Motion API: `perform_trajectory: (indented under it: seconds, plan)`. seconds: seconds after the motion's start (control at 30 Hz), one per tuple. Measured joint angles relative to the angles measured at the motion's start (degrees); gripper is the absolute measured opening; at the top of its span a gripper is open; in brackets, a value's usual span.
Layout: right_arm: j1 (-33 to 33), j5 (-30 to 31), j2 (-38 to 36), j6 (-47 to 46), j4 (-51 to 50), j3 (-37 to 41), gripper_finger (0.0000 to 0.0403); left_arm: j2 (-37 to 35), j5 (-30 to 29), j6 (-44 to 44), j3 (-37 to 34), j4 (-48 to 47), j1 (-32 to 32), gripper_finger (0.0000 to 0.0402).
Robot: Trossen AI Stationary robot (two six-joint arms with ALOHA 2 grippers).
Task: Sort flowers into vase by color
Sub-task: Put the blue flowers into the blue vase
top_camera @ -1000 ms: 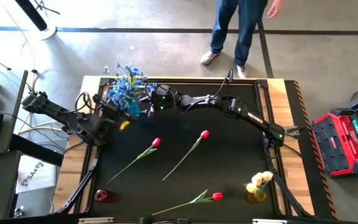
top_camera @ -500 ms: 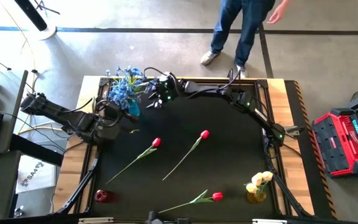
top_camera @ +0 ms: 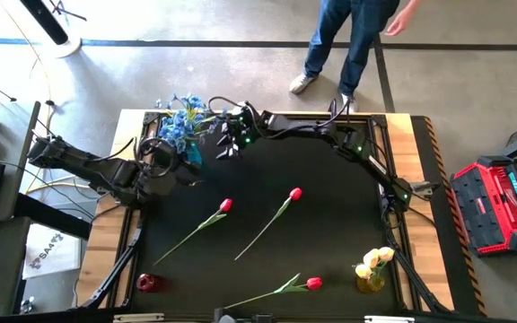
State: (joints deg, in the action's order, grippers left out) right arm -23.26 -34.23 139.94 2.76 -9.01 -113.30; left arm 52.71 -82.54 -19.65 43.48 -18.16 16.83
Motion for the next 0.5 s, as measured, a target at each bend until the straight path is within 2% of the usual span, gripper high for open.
perform_trajectory:
  seconds: [0.13, 0.27, 0.33, 0.5]
  plan:
    - [0.6, 0.0, -0.2, -0.2, -1.6, 0.0, 0.0304, 0.0, 3.7, 12.3, 0.0, 12.8, 0.1, 0.0000]
    - [-0.4, -0.3, -1.2, -0.1, -4.5, 0.0, 0.0304, 0.1, 3.1, 26.1, 2.2, 27.7, 0.1, 0.0000]
    - [-1.3, -1.3, -2.1, -0.4, -5.6, 0.0, 0.0304, -0.1, 0.9, 31.2, 5.6, 30.4, 0.1, 0.0000]
    - [-3.9, -5.1, -3.6, -1.6, -6.8, 0.0, 0.0304, 0.1, -3.2, 39.1, 11.7, 29.8, 0.1, 0.0000]
